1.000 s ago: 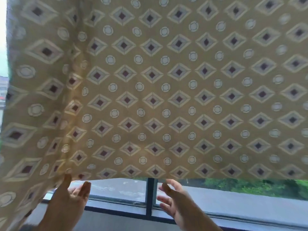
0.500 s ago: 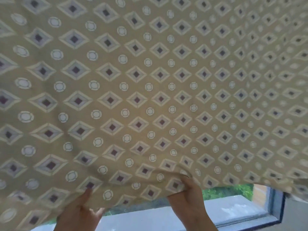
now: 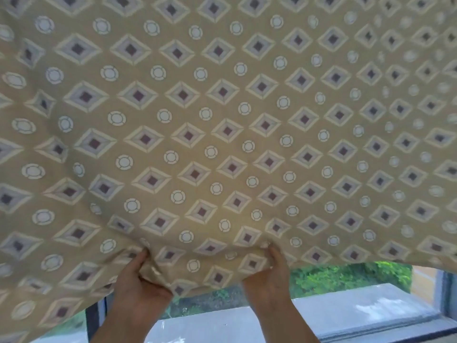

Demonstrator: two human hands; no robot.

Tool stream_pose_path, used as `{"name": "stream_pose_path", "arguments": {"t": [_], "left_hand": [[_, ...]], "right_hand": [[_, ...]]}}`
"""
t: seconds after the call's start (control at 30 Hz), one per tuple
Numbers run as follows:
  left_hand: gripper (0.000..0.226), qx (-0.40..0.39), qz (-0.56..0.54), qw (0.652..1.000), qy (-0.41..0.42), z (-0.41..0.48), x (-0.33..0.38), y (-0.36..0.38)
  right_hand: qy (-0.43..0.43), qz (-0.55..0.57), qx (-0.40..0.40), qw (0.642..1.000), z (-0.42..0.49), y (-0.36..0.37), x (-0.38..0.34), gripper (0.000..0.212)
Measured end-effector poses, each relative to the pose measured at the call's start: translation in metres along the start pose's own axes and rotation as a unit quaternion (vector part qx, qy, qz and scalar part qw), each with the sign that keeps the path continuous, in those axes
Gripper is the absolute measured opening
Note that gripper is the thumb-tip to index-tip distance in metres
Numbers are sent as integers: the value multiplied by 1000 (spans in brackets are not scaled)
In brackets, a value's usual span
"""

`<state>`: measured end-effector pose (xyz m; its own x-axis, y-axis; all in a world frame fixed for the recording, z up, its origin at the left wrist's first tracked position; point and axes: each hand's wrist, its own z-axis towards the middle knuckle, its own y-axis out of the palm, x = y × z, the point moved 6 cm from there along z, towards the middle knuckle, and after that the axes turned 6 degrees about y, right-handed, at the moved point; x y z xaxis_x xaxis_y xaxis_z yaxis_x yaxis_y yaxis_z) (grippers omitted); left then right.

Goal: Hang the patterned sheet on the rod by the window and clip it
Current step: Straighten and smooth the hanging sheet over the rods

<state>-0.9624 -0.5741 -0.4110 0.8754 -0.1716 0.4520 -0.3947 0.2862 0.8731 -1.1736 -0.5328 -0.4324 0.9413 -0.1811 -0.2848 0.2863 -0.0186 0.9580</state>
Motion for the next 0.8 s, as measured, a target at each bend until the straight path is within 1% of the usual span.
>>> {"name": "stream_pose_path", "arguments": {"t": [0.03, 0.1, 0.13, 0.17, 0.2, 0.23, 0.27, 0.33, 0.37, 0.4, 0.47, 0.57, 0.6, 0.63, 0.67, 0.7, 0.73, 0.77, 0.8], "left_hand": [[92, 2, -5, 1000, -5, -1, -4, -1], [96, 4, 4, 1000, -20, -3, -11, 0], [94, 7, 8, 1000, -21, -3, -13, -2], [90, 7, 8, 1000, -21, -5, -13, -4], [85, 5, 12, 1000, -22, -9, -13, -3], [84, 5, 8, 1000, -22, -12, -14, -4], [86, 2, 1, 1000, -17, -15, -15, -2], [87, 0, -25, 999, 24, -18, -12, -4], [84, 4, -28, 998, 50, -19, -10, -6], [84, 11, -27, 997, 72, -17, -8, -10], [90, 18, -48, 994, 92, -17, -1, -16], [115, 12, -44, 995, 86, -15, 3, -19], [121, 21, -39, 994, 98, -13, 6, -21], [122, 32, -17, 991, 125, -13, 12, -27], [117, 45, 38, 985, 161, -16, 18, -33], [103, 67, 109, 973, 192, -23, 23, -36], [79, 83, 167, 958, 220, -30, 26, -40], [52, 100, 197, 946, 237, -34, 28, -45], [30, 123, 213, 937, 247, -34, 30, -54]], "right_hand": [[12, -3, 13, 1000, 2, -4, 1, 27], [45, -21, 47, 998, 3, -12, 8, 18], [53, -26, 63, 996, 4, -19, 10, 17], [46, -36, 71, 996, 4, -24, 11, 29], [48, -52, 76, 995, 1, -29, 14, 49], [61, -55, 75, 994, -3, -33, 18, 63], [71, -55, 74, 993, -7, -36, 23, 60], [45, -55, 72, 995, -17, -39, 24, 31], [22, -52, 76, 995, -18, -42, 20, 24], [5, -60, 78, 995, -20, -44, 19, 21], [-10, -89, 75, 993, -25, -46, 18, 17], [-16, -102, 65, 993, -31, -45, 17, 14], [-18, -105, 59, 993, -33, -45, 17, 14], [-20, -115, 51, 992, -34, -45, 17, 17], [-24, -128, 46, 990, -34, -45, 17, 23], [-26, -138, 40, 989, -35, -46, 17, 30], [-24, -144, 32, 989, -35, -46, 18, 37], [-21, -146, 26, 989, -36, -46, 20, 41], [-18, -148, 24, 988, -36, -46, 22, 44]]}}
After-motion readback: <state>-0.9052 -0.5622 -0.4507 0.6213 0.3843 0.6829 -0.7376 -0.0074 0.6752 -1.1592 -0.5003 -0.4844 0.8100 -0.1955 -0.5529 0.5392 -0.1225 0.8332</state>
